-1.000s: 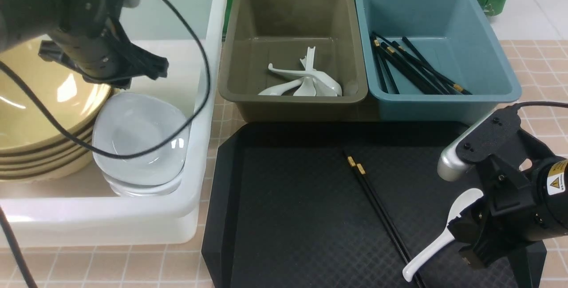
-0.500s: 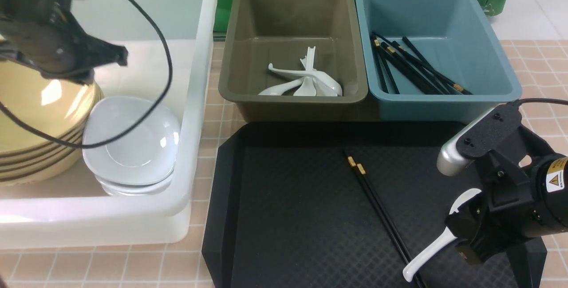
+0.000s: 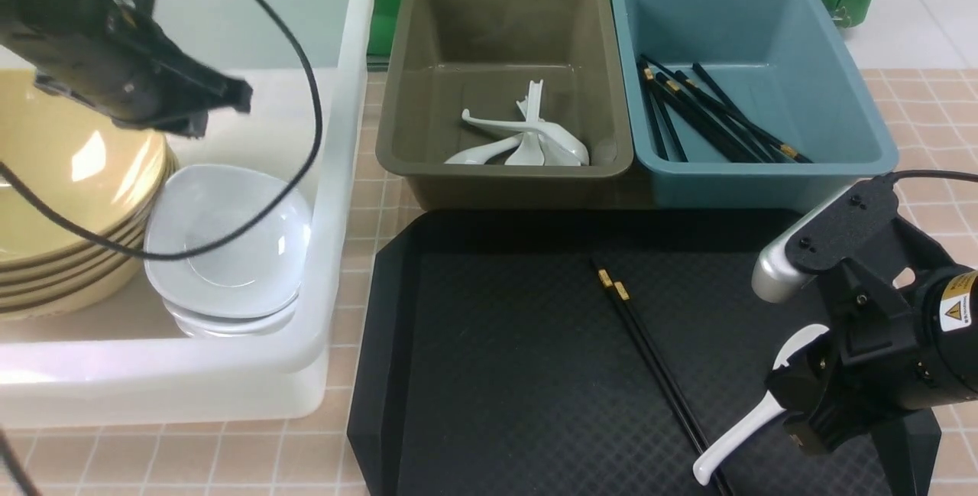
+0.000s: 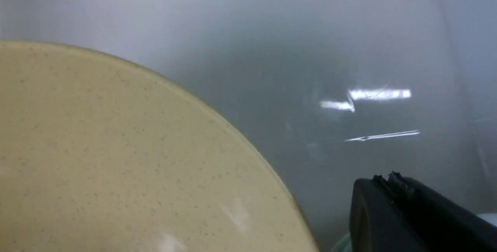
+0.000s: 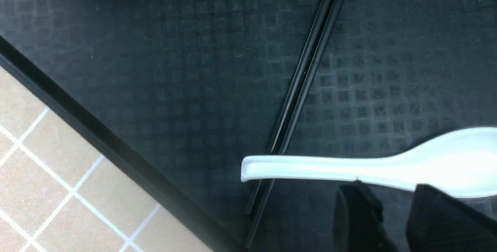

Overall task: On brown table put chopsticks spoon bowls plates into blue grey white boxes.
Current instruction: 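Reach down and grasp the white spoon resting in the bowl with the right gripper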

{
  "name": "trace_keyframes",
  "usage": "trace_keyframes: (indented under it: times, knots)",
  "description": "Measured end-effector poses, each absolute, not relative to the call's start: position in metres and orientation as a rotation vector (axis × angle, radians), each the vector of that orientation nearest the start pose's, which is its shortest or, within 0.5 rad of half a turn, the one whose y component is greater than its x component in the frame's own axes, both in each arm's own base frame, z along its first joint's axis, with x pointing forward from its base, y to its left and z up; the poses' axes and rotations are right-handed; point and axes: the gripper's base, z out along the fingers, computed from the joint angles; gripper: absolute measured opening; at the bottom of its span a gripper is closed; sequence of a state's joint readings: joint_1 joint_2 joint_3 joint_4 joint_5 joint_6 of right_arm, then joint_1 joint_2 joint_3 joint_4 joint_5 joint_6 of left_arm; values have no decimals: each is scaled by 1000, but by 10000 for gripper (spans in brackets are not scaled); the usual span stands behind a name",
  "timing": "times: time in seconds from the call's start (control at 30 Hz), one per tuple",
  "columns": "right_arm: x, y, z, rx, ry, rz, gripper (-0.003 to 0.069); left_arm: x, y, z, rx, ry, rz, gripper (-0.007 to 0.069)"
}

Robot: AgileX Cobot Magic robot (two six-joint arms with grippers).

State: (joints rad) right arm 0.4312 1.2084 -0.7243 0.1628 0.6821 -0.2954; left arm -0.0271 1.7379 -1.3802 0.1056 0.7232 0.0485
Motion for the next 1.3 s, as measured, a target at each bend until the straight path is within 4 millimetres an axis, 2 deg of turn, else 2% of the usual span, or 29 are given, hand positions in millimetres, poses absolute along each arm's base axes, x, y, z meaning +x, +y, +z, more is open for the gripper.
trace_keyframes:
  times: [0.13, 0.23, 0.4, 0.53, 0.67, 0.77, 0.87, 0.97, 1.17, 1.3]
  knots:
    - [195, 100, 245, -816, 2524, 223, 236, 391, -3, 251, 196, 2611, 149, -7]
    - [195, 100, 245, -816, 2523, 223, 236, 390, -8, 247, 201, 2638, 107, -7]
    - [195, 100, 245, -814, 2522, 224, 236, 387, -27, 248, 377, 2629, 59, -7]
    - [195, 100, 245, -813, 2519, 224, 236, 385, -40, 262, 468, 2578, 38, -7]
    - [196, 100, 245, -812, 2517, 224, 236, 384, -40, 279, 456, 2539, 39, -7]
    - [196, 100, 245, -811, 2517, 224, 236, 377, -39, 291, 391, 2582, 28, -7]
    - [196, 100, 245, -811, 2517, 224, 236, 359, -37, 295, 284, 2750, 0, -7]
    - [196, 100, 245, -811, 2517, 224, 236, 343, -35, 299, 258, 2858, 4, -7]
    - [196, 100, 245, -811, 2517, 224, 236, 303, -23, 314, 180, 2821, 108, -7]
    - [196, 100, 245, -811, 2517, 224, 236, 287, -16, 304, 145, 2786, 187, -7]
